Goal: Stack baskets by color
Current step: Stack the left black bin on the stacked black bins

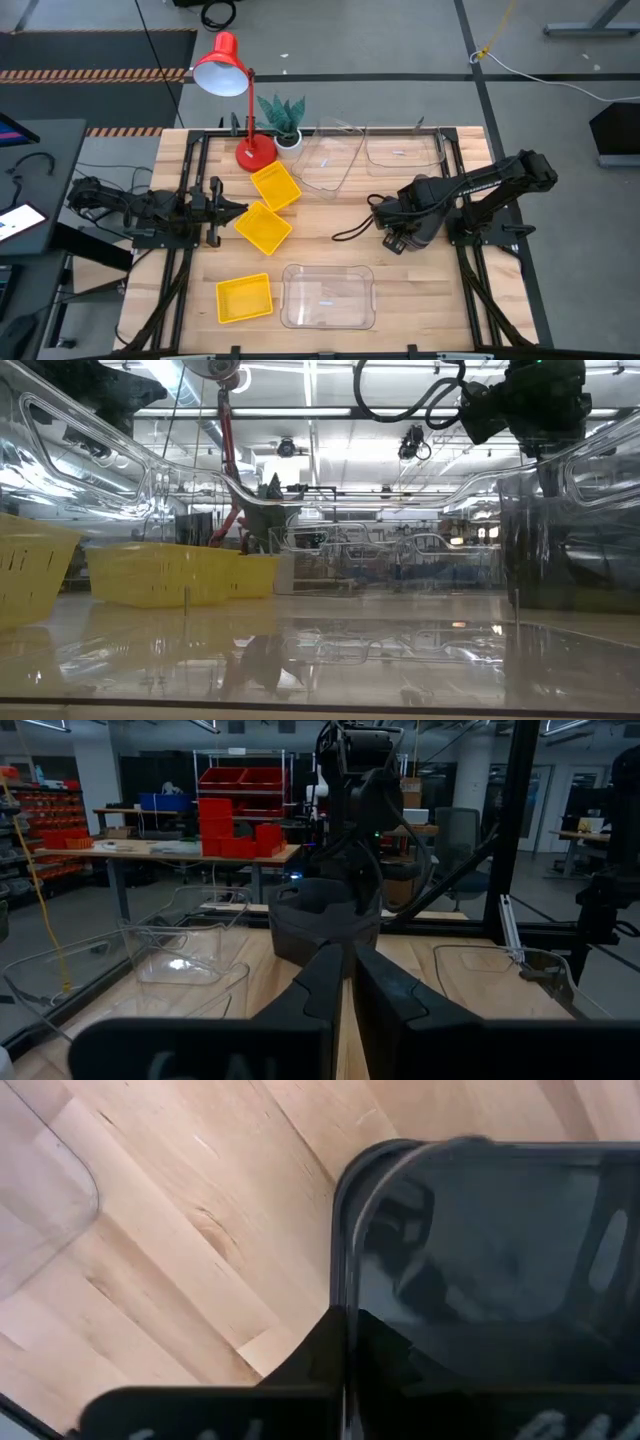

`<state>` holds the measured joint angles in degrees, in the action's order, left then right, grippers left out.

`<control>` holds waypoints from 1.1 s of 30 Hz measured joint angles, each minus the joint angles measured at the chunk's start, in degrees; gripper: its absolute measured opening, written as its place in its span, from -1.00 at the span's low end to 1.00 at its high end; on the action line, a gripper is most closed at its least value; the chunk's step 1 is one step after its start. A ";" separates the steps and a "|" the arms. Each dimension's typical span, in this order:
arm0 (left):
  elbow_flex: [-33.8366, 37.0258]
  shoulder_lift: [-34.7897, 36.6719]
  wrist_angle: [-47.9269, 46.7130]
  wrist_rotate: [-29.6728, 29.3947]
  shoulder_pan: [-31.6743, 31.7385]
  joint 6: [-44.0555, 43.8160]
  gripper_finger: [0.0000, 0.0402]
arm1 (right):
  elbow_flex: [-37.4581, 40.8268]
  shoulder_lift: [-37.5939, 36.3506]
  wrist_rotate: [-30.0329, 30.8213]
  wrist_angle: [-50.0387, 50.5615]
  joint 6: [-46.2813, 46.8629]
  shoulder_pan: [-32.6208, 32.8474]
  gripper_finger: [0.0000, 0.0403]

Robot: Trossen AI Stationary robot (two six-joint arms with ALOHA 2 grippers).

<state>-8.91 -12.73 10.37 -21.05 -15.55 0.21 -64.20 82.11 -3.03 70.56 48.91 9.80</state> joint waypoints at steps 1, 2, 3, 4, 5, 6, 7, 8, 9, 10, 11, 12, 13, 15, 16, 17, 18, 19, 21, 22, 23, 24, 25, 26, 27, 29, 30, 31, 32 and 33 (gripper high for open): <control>0.00 0.01 0.00 0.00 0.00 0.00 -0.83 | 0.00 0.00 -0.02 -0.03 0.29 -0.01 -0.85; 0.00 0.01 0.00 -0.01 0.00 -0.01 -0.83 | 0.00 0.00 -0.04 -0.04 0.43 0.00 -0.81; 0.00 0.00 0.00 0.00 0.00 -0.02 -0.84 | 0.00 0.00 -0.26 -0.14 0.51 -0.02 -0.77; 0.00 0.00 0.00 0.01 0.00 -0.02 -0.85 | 0.00 0.00 -0.88 -0.40 0.54 -0.04 -0.73; 0.00 0.00 0.00 -0.01 0.00 -0.02 -0.85 | -0.09 0.00 -2.08 -0.45 0.56 -0.06 -0.68; 0.00 0.00 0.00 -0.01 0.00 -0.02 -0.86 | -0.35 0.00 -2.98 -0.03 0.58 -0.07 -0.64; 0.00 0.00 0.00 -0.01 0.00 -0.02 -0.86 | -0.82 0.00 -3.27 0.90 0.67 -0.09 -0.60; 0.00 0.00 0.00 0.02 0.00 -0.01 -0.87 | -1.52 0.00 -2.87 2.29 0.98 -0.09 -0.56; 0.00 0.00 0.02 -0.01 0.00 -0.02 -0.87 | -2.43 0.00 -2.13 4.11 1.37 -0.09 -0.53; 0.00 0.00 0.02 0.01 0.00 -0.02 -0.87 | -3.49 0.00 -1.14 6.27 1.77 -0.09 -0.50; 0.00 0.00 0.04 0.02 -0.01 -0.01 -0.87 | -4.69 0.00 -0.26 8.20 2.03 -0.11 -0.47; 0.00 0.01 0.04 0.01 0.00 -0.02 -0.87 | -5.92 0.00 0.73 9.69 2.32 -0.13 -0.45; 0.00 0.01 0.04 0.02 0.00 -0.02 -0.86 | -7.12 -0.02 2.03 10.96 2.52 -0.11 -0.44; 0.00 0.00 0.04 0.01 0.00 -0.02 -0.85 | -8.96 -0.04 4.29 12.03 2.29 0.22 -0.42; 0.00 0.01 0.04 0.00 0.00 -0.02 -0.84 | -9.33 -0.09 5.11 11.91 1.26 0.26 -0.42; 0.00 0.00 0.04 -0.01 0.00 -0.02 -0.84 | -9.38 -0.09 5.36 11.95 0.22 0.26 -0.42; 0.00 0.00 0.04 0.02 0.00 -0.02 -0.83 | -9.21 -0.07 5.39 12.36 -0.35 0.18 -0.43; 0.00 0.01 0.02 0.01 0.00 -0.02 -0.83 | -8.77 -0.07 5.37 12.86 -0.68 -0.18 -0.45; 0.00 0.01 0.04 0.01 0.00 -0.02 -0.84 | -7.24 -0.07 5.68 13.99 -0.97 -1.07 -0.49; 0.00 0.00 0.02 0.02 -0.02 -0.02 -0.84 | -6.27 -0.27 6.23 14.08 -1.16 -1.47 -0.52; 0.00 0.01 0.03 0.02 -0.01 -0.04 -0.85 | -5.15 -0.66 6.45 13.79 -1.58 -1.97 -0.55; 0.00 0.01 0.04 0.02 0.00 -0.04 -0.86 | -3.77 -1.28 6.43 13.21 -2.24 -2.48 -0.58; 0.00 0.02 0.02 0.02 0.00 -0.04 -0.86 | -2.27 -1.94 6.23 12.48 -2.76 -3.02 -0.60; 0.00 0.01 0.01 0.02 -0.01 -0.04 -0.87 | -0.58 -2.64 5.94 11.52 -3.47 -3.70 -0.63; -0.01 0.02 0.02 0.02 -0.02 -0.04 -0.87 | 1.14 -3.45 5.41 10.30 -4.13 -4.48 -0.65; -0.02 0.02 0.00 0.02 0.00 -0.04 -0.87 | 4.41 -5.30 4.46 8.20 -5.51 -6.28 -0.69; -0.02 0.02 0.02 0.02 -0.02 -0.04 -0.87 | 6.02 -6.21 4.10 7.42 -6.27 -7.14 -0.71; -0.02 0.02 0.02 0.02 0.00 -0.02 -0.86 | 7.47 -7.03 3.80 6.45 -7.11 -7.97 -0.73; -0.02 0.02 0.02 0.02 -0.02 -0.02 -0.85 | 8.98 -7.79 3.53 4.66 -8.30 -8.81 -0.75; -0.02 0.01 0.02 0.02 -0.02 -0.02 -0.85 | 10.28 -8.44 3.11 2.83 -9.46 -9.49 -0.78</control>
<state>-8.93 -12.72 10.39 -21.04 -15.57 0.19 -53.92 73.67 0.08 73.39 39.45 0.31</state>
